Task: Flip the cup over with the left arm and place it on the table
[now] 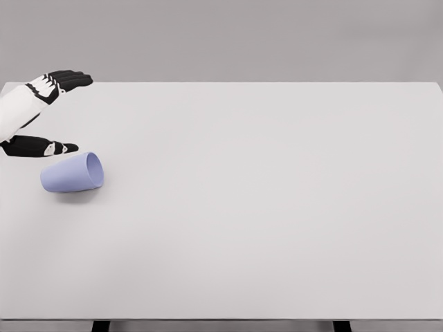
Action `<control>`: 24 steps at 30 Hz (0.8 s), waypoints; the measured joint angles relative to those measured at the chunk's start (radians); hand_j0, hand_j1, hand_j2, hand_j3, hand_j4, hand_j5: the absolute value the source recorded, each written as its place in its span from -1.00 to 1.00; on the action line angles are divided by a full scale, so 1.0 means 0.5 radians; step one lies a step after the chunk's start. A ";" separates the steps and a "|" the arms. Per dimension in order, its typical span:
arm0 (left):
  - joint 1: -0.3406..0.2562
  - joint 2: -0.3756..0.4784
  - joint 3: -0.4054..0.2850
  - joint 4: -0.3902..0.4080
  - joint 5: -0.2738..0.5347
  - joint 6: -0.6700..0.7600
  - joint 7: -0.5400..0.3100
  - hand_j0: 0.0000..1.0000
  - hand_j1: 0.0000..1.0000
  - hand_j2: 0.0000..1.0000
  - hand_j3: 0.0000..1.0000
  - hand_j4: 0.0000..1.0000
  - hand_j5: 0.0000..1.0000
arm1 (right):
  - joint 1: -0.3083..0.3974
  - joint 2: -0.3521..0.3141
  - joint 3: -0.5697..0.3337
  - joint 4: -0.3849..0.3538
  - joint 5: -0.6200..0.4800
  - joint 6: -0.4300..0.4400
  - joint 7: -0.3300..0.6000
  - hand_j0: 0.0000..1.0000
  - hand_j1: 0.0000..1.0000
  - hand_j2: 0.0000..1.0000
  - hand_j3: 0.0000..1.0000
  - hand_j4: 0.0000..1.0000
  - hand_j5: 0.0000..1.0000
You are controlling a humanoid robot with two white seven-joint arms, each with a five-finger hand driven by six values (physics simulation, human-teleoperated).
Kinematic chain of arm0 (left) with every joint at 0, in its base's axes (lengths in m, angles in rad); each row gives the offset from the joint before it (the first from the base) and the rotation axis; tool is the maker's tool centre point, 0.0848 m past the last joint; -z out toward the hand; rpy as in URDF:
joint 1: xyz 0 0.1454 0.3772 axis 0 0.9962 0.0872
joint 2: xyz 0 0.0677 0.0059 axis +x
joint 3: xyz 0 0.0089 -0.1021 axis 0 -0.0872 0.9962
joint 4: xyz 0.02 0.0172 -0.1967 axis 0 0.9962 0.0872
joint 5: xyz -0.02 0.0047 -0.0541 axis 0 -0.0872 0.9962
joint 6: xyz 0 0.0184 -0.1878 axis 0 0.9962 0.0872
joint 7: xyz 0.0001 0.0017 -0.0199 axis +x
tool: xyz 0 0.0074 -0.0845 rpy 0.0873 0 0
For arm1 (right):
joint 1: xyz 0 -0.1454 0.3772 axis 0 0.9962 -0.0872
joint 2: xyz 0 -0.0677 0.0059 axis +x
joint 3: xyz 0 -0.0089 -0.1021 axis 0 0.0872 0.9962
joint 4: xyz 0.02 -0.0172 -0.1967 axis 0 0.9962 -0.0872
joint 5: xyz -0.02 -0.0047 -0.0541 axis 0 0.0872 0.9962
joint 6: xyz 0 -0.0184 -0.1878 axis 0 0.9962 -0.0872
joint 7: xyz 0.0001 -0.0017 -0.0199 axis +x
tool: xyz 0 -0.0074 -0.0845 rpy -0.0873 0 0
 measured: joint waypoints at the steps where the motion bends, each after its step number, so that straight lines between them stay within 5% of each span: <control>1: 0.000 0.001 -0.003 0.000 0.000 0.000 0.000 1.00 1.00 1.00 1.00 1.00 1.00 | -0.003 0.000 0.000 -0.001 0.000 0.000 0.001 1.00 1.00 1.00 1.00 1.00 1.00; 24: 0.052 0.090 -0.100 -0.129 0.090 0.007 0.011 1.00 1.00 1.00 1.00 1.00 1.00 | 0.000 0.000 -0.001 0.002 -0.001 0.000 0.000 1.00 1.00 1.00 1.00 1.00 1.00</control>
